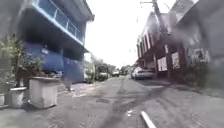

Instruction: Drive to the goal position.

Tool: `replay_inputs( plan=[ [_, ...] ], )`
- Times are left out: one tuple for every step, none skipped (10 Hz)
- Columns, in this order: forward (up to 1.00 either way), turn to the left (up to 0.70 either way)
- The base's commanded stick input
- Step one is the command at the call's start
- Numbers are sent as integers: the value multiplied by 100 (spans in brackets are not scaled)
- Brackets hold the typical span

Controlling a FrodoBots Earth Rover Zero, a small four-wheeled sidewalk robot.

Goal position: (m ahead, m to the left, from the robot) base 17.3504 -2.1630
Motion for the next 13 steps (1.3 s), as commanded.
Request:
replay_inputs(
  plan=[
    [50, 0],
    [50, 0],
    [50, 0],
    [50, 0],
    [50, 0],
    [50, 0],
    [50, 0],
    [50, 0],
    [50, -21],
    [50, -41],
    [50, -48],
    [50, -50],
    [50, -50]
  ],
)
